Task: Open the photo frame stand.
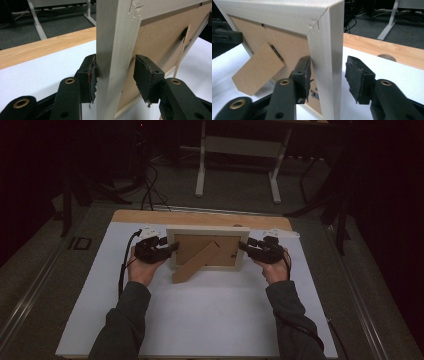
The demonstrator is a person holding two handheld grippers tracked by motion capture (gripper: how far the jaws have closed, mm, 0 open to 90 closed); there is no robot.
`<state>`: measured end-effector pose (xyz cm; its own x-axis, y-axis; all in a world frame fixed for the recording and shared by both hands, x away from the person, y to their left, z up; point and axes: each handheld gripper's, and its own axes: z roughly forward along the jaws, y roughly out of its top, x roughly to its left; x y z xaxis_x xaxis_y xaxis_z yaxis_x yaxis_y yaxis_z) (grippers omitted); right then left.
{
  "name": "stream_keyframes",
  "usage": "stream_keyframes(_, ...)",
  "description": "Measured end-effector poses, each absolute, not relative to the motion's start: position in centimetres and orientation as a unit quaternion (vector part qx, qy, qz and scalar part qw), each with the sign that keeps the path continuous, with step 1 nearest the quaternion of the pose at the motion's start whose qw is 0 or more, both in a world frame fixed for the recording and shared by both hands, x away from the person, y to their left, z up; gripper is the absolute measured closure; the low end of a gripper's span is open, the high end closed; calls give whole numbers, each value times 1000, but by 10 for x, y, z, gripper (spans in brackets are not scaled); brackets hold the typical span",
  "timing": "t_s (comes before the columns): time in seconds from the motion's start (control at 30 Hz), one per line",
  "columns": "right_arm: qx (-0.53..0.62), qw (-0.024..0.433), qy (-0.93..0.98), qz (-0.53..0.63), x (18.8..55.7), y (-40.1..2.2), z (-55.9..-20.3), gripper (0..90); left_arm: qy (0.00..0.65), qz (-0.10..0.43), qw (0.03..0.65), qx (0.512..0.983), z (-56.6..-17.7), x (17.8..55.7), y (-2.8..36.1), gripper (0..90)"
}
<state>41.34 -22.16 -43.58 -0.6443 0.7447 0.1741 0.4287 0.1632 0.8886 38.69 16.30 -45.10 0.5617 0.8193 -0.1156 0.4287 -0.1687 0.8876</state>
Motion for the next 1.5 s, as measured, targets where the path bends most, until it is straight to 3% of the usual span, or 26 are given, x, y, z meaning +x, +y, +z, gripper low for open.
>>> stream_keyframes(0.33,360,161,759,518,414,-213,-427,468,417,199,488,740,-452,384,164,542)
stream_keyframes(0.7,356,167,754,527,409,-213,-429,496,427,181,507,726,-453,374,174,539)
stream_keyframes(0.87,355,170,753,528,407,-214,-430,498,427,200,511,719,-452,360,175,537)
stream_keyframes(1.07,355,170,752,529,405,-214,-430,497,406,218,496,736,-451,346,168,547)
stream_keyframes(1.5,354,172,753,527,402,-214,-430,497,360,178,460,792,-468,343,137,608)
